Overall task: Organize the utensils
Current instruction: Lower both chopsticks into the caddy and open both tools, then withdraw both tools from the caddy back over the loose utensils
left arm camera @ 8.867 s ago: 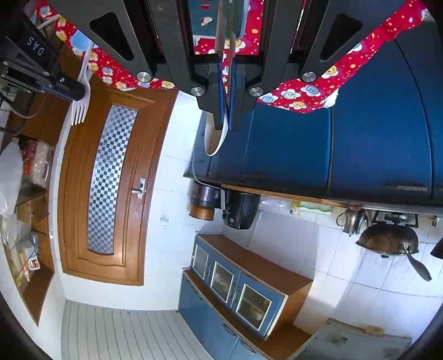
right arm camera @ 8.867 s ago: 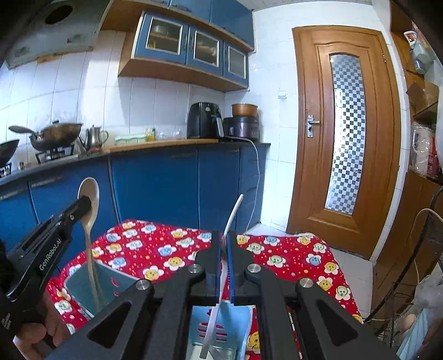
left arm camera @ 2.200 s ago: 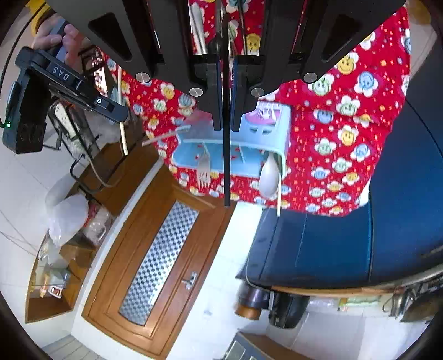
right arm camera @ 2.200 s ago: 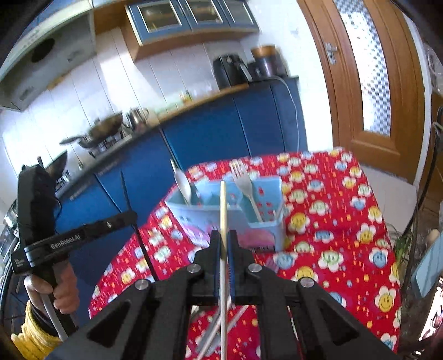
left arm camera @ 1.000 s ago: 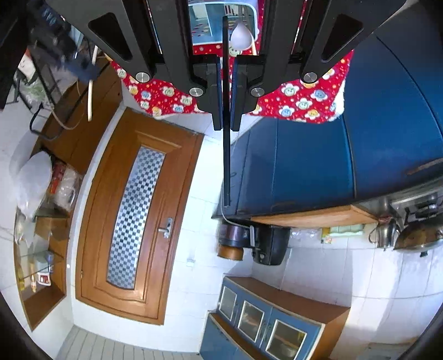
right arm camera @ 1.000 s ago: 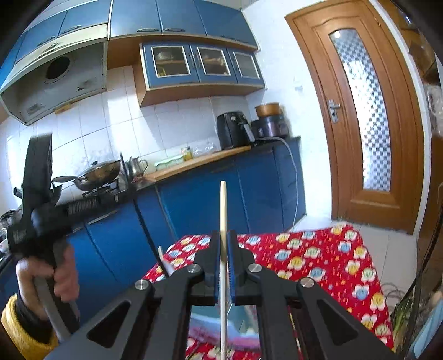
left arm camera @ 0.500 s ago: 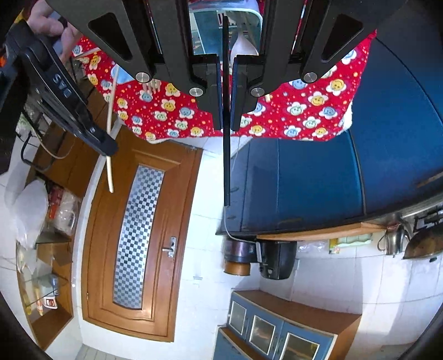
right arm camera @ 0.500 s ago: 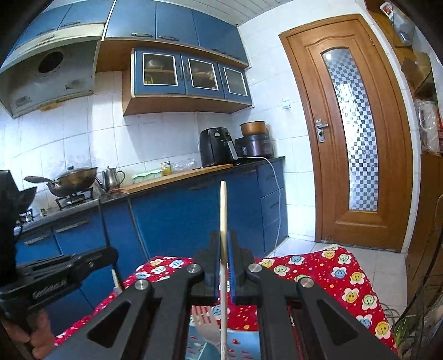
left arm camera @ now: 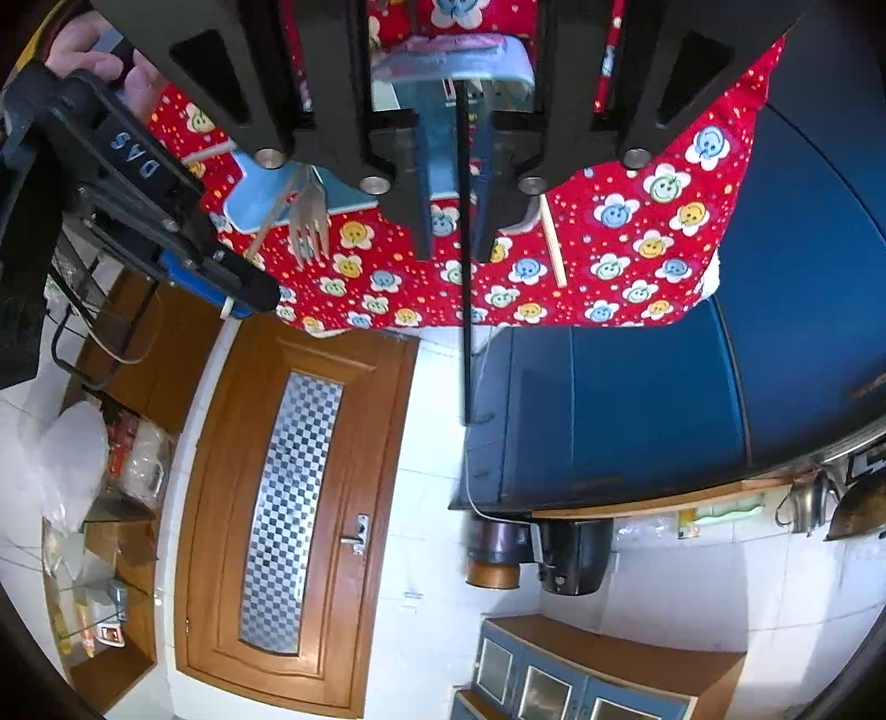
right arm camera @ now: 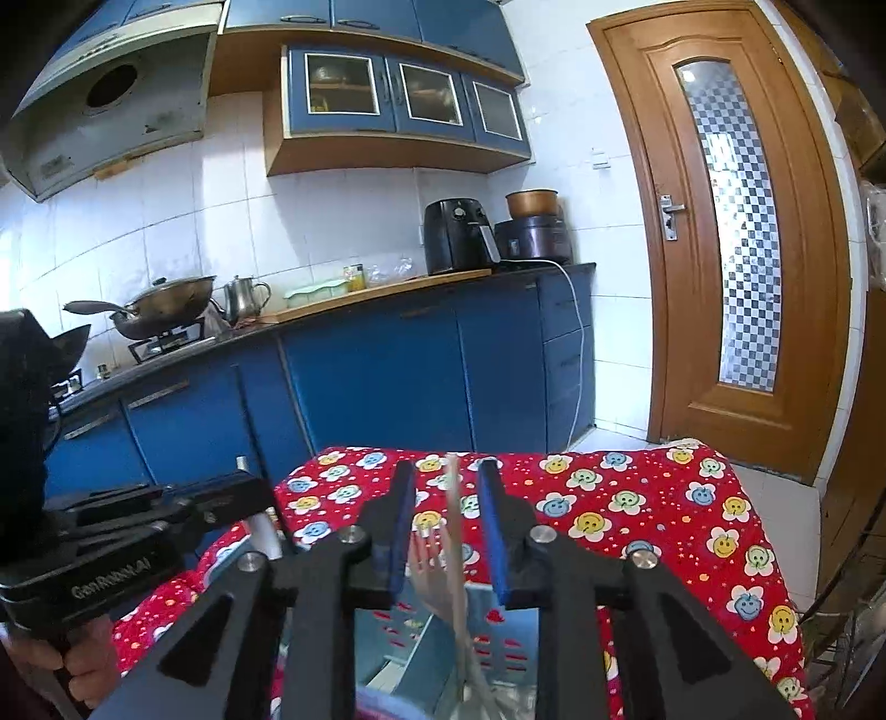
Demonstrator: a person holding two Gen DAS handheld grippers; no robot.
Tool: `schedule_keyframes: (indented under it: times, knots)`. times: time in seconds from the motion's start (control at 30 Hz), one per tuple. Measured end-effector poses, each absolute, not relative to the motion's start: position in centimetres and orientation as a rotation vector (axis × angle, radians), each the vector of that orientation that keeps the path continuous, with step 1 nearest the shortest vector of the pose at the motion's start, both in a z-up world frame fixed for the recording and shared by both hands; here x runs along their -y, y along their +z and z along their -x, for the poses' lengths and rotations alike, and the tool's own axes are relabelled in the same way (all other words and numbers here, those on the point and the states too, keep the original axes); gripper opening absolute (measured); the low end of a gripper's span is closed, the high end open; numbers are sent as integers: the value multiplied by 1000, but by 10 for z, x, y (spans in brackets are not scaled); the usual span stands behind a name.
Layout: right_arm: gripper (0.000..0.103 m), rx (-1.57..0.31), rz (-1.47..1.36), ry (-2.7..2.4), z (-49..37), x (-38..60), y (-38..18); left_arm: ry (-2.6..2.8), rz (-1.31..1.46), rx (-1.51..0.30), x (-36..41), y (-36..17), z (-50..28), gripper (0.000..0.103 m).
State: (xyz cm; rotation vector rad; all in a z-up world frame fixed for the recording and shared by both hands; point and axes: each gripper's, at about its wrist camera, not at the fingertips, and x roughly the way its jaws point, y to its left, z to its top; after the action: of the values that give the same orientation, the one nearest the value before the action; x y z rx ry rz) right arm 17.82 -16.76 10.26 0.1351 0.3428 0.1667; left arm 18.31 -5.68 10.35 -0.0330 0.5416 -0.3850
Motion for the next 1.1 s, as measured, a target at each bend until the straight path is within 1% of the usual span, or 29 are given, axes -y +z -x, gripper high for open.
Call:
schedule_keyframes:
  times: [0.17, 0.23, 0.63, 1.1]
  knots:
    - [29, -314, -169, 176, -155, 172, 118, -399, 3, -547, 57, 107, -166, 26]
    - [30, -305, -178, 184, -147, 173, 122, -406, 5, -551, 55, 110, -161, 27]
    - [30, -344, -177, 200, -101, 167, 132, -455, 12, -591, 46, 119, -120, 28]
    - [30, -489, -213, 170, -65, 171, 102, -444, -9, -703, 39, 90, -96, 28]
